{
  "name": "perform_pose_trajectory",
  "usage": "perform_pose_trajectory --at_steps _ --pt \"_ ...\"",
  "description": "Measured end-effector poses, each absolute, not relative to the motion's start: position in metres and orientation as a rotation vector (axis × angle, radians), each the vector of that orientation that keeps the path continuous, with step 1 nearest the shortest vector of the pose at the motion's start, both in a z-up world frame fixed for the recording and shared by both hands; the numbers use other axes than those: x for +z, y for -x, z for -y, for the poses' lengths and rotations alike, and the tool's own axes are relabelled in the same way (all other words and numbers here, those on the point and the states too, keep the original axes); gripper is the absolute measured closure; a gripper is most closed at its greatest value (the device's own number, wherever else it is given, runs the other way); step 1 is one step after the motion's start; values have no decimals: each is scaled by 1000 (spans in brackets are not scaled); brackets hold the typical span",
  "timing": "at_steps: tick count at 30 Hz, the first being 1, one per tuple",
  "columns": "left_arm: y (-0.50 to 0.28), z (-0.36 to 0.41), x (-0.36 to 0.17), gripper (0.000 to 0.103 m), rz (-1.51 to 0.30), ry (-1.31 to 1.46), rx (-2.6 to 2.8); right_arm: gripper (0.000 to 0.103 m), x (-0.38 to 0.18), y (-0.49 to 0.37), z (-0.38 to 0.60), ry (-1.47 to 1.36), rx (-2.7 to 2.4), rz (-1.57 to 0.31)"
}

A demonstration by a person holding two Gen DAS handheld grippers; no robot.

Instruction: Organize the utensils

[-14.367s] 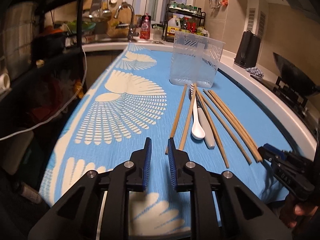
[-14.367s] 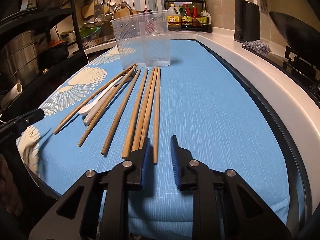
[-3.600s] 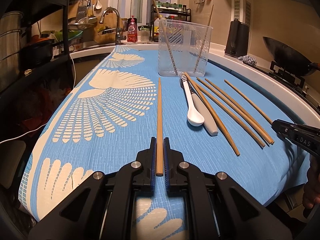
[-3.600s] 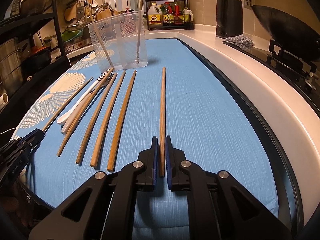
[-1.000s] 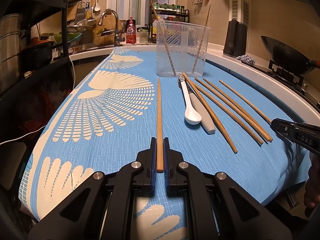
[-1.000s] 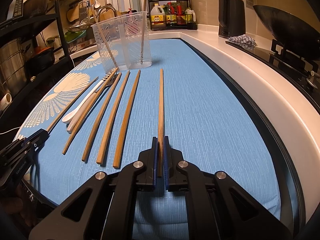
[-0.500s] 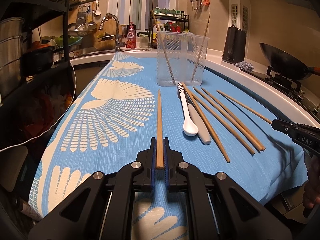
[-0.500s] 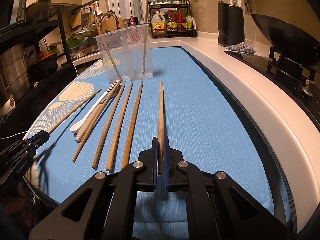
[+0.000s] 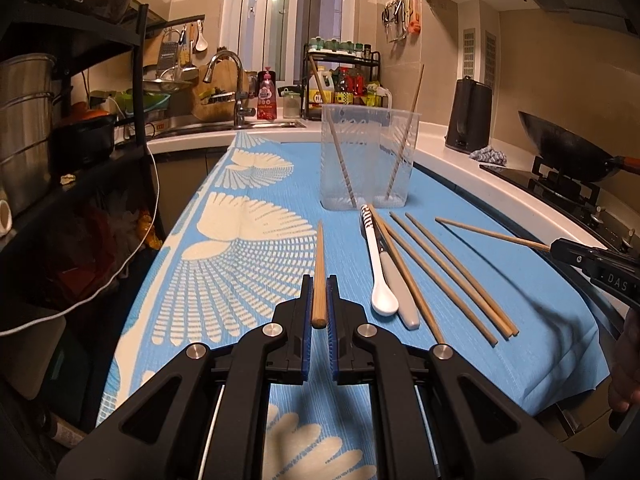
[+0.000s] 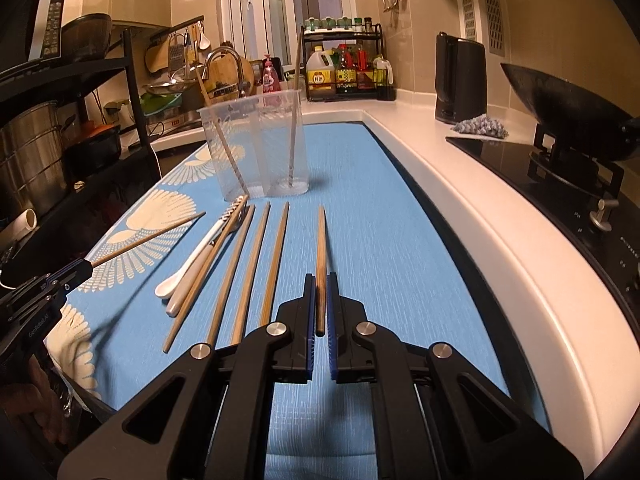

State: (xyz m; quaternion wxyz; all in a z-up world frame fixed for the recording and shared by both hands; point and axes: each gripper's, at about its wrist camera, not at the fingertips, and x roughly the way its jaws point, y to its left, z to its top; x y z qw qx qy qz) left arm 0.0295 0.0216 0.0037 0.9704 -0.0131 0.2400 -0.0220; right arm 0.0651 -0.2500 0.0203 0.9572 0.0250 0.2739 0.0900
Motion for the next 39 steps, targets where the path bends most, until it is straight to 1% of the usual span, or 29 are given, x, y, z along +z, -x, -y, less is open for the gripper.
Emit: perform_pose_trajectory --at_steps 13,24,29,35,39 --pt "-41 -24 46 96 -428 16 -52 98 78 -76 243 -12 212 -444" --pt "-75 -34 110 96 -428 41 -81 98 134 -108 237 -18 245 -402" --pt "-92 -36 136 96 -450 52 -91 98 151 -117 234 -14 255 -403" --pt "-110 -32 143 96 -531 65 -103 98 158 -126 230 -2 264 -420" --pt "-114 -27 145 96 -553 65 -99 98 161 -130 230 -5 264 -426"
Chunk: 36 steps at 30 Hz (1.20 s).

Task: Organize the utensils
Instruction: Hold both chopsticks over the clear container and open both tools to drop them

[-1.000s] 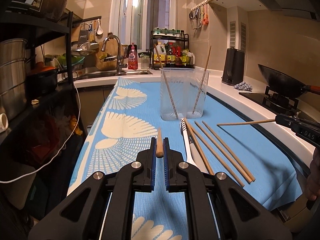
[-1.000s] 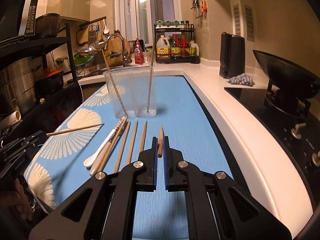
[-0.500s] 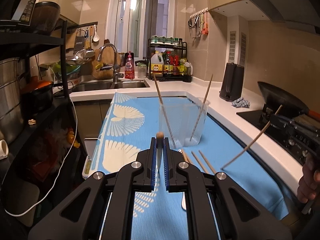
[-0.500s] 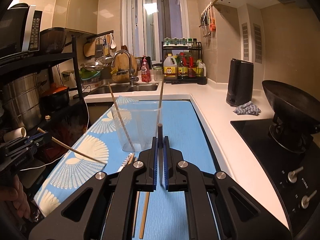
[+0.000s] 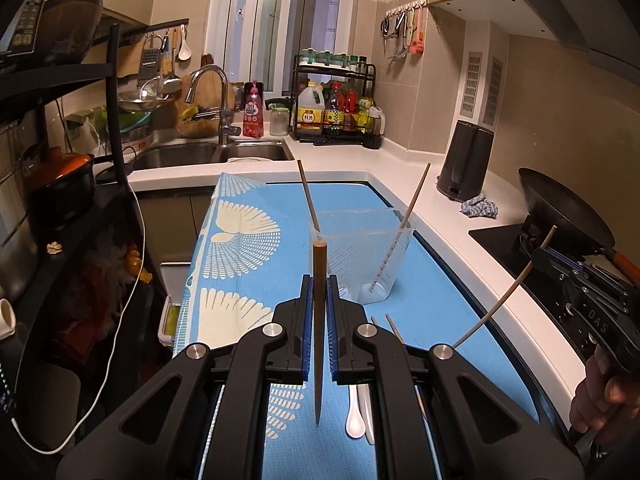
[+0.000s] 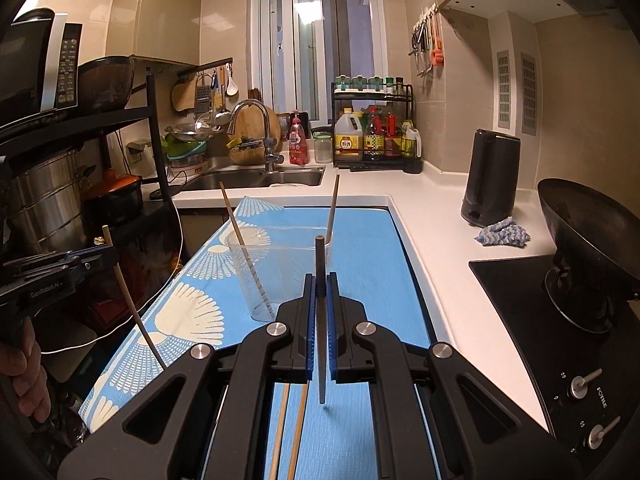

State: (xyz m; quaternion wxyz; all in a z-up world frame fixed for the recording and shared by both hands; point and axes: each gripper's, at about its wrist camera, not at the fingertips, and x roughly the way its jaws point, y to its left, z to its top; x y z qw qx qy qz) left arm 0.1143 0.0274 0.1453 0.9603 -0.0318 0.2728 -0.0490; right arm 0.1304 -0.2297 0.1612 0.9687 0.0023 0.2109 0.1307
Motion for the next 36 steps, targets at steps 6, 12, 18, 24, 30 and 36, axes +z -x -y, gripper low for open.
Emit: perform_pose_trajectory --at_steps 6,12,18,24,30,36 --pt "-119 -26 150 96 -571 67 -106 98 170 -136 228 -6 277 -423" --pt "-131 -32 165 96 -587 64 -127 98 190 -144 225 -5 292 -396" --pt "-154 -38 194 96 -583 93 -154 98 220 -157 222 -38 331 -360" --pt "-187 -38 237 96 -512 113 -161 98 263 -178 211 -43 356 -288" --pt "-216 -36 271 96 -409 144 -185 98 286 -205 199 -42 364 -239" --pt "-251 -27 261 96 -361 158 -181 98 278 -237 192 -63 335 -209"
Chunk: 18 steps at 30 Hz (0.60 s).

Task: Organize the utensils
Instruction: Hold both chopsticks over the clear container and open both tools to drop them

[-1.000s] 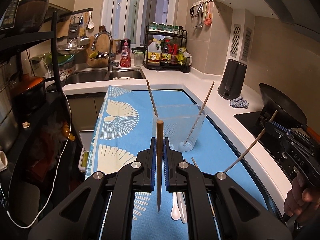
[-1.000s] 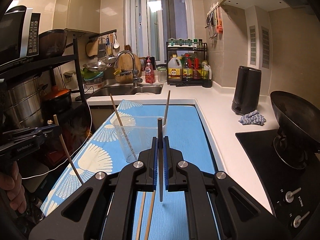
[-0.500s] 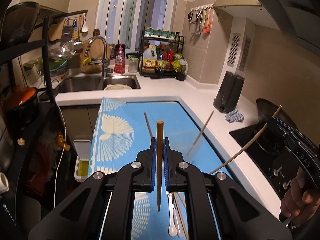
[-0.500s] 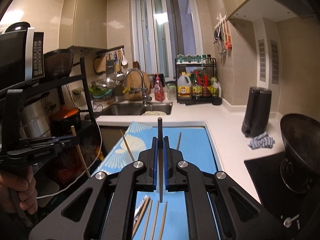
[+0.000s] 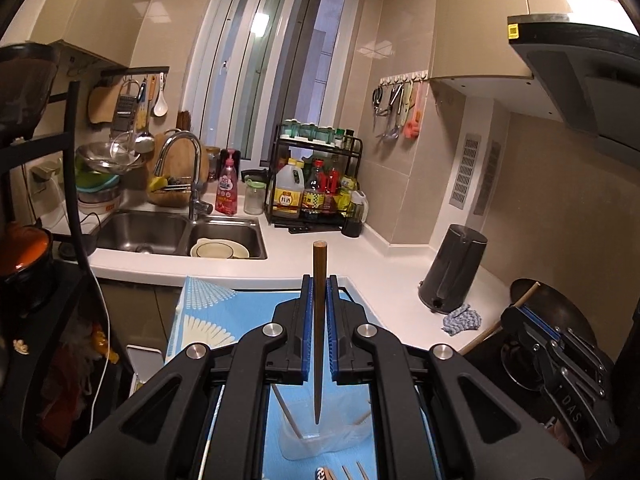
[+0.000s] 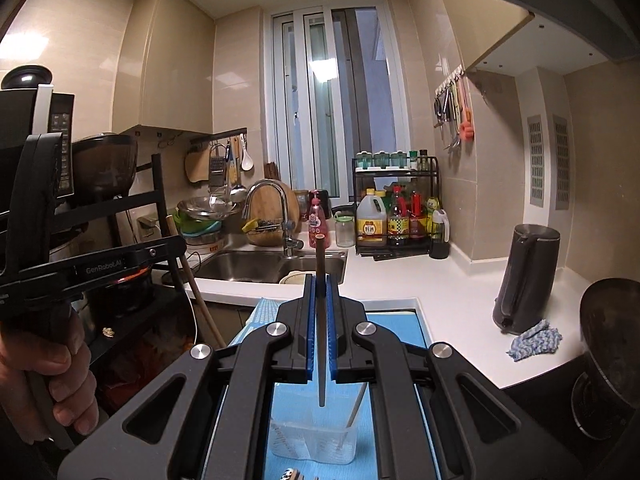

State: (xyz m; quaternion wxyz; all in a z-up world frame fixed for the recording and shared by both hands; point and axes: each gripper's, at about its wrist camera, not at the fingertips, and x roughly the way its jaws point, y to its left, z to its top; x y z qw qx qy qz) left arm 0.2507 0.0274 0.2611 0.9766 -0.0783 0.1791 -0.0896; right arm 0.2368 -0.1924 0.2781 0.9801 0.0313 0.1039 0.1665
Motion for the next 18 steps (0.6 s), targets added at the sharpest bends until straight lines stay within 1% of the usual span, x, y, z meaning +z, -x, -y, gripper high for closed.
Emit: perform_pose_trajectory --at_steps 7,12,15,16,17,18 --pt "-286 -13 198 97 -415 117 -187 98 227 -273 185 -66 339 -275" --pt "-299 -9 163 96 -469 90 -193 98 192 -288 184 -71 353 -350" --pt "-301 -9 150 95 -501 88 -201 94 177 -291 181 -52 369 -408" --pt "-301 -10 149 91 -504 88 -199 92 175 -289 182 -50 367 -418" --pt "-299 -13 150 79 -504 91 -194 91 173 -287 182 -50 366 -426" --pt "-295 -15 153 73 -494 96 -190 90 172 -285 183 -50 364 -432"
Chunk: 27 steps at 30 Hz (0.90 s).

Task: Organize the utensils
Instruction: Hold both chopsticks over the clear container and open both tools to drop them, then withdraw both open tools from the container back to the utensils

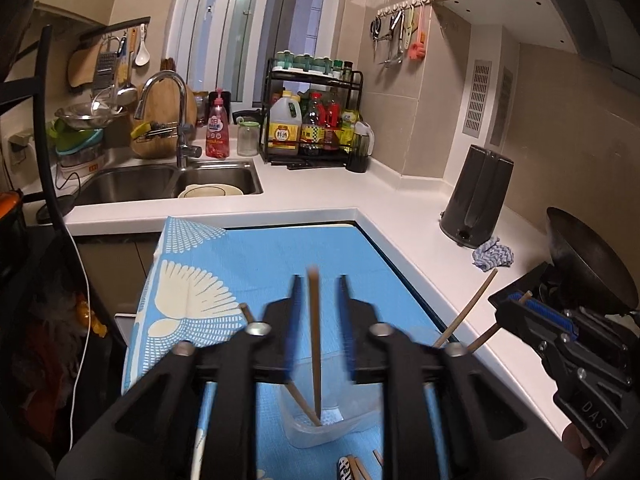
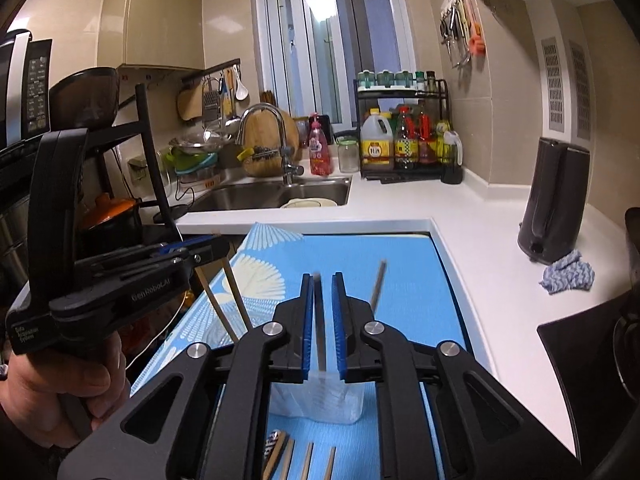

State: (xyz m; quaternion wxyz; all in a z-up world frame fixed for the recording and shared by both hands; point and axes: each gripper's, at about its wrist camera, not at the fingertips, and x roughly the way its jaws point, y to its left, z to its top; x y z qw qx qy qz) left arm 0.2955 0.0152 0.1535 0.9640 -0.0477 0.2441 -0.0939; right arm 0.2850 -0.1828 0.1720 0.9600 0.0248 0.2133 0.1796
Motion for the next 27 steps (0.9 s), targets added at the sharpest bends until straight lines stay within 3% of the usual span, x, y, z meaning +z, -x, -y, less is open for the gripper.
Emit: perform_pose_trajectory --at_steps 1,2,12,27 --pt "-290 -18 158 65 -477 100 -185 85 172 -281 184 -50 360 -436" --pt "-284 -20 164 64 -459 98 -177 83 173 -277 186 -49 354 -436" --pt "-194 -29 175 63 -366 108 -135 75 174 -202 210 -64 336 -390" --pt "-85 -29 36 63 -551 132 -116 75 63 -97 227 -144 256 -509"
